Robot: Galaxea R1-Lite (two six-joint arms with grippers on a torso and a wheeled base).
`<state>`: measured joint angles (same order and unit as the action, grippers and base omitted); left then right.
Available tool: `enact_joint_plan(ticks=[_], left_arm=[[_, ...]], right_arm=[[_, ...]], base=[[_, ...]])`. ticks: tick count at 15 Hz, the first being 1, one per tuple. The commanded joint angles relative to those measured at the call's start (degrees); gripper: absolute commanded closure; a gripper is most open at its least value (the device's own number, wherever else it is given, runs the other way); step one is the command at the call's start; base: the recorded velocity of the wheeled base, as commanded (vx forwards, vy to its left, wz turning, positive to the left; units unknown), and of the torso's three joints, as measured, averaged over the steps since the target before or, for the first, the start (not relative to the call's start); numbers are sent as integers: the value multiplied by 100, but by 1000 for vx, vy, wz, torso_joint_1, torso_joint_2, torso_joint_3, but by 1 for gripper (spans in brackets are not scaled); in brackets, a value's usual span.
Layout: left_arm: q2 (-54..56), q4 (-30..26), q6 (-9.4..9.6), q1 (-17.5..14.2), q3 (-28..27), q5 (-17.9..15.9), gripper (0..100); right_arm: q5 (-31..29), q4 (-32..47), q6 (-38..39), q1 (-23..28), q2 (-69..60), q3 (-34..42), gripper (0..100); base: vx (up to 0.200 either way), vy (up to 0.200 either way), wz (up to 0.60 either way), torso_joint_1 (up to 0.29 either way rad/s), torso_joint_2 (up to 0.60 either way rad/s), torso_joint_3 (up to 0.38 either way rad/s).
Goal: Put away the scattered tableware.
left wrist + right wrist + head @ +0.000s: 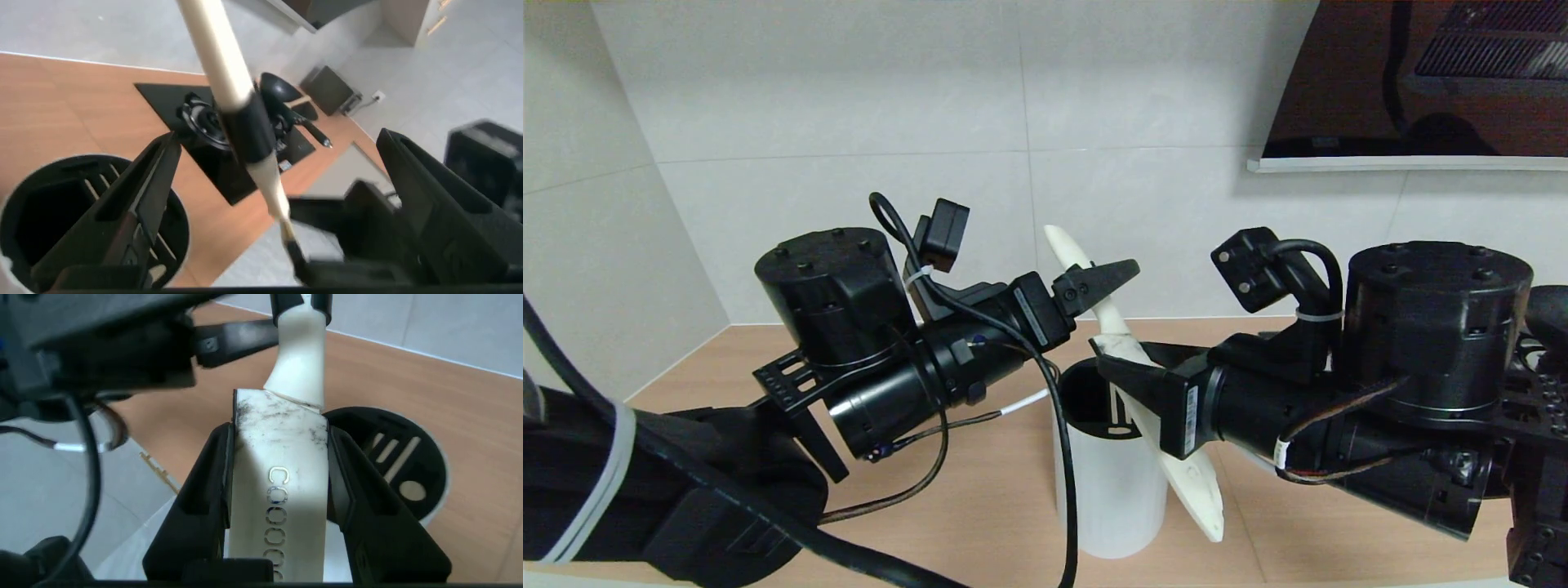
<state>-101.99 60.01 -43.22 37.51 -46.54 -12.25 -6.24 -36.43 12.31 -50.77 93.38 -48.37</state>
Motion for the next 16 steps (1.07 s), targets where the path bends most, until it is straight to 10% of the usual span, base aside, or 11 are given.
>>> enact_joint_plan(ticks=[1,8,9,16], left_arm=[[-67,10,6,2,-39,21,0],[-49,2,-3,2,-39,21,0],[-58,10,-3,2,-30,21,100],[-58,2,-64,2,-30,-23,100]], right_arm=[[0,4,-1,-38,-4,12,100],[0,-93,-10,-205,-4,135,100],[0,-84,-10,-205,-4,126,100],[0,-128,-1,-205,-22,153,100]], base=[[0,0,0,0,0,0],[0,0,0,0,0,0],[0,0,0,0,0,0],[0,0,0,0,0,0]])
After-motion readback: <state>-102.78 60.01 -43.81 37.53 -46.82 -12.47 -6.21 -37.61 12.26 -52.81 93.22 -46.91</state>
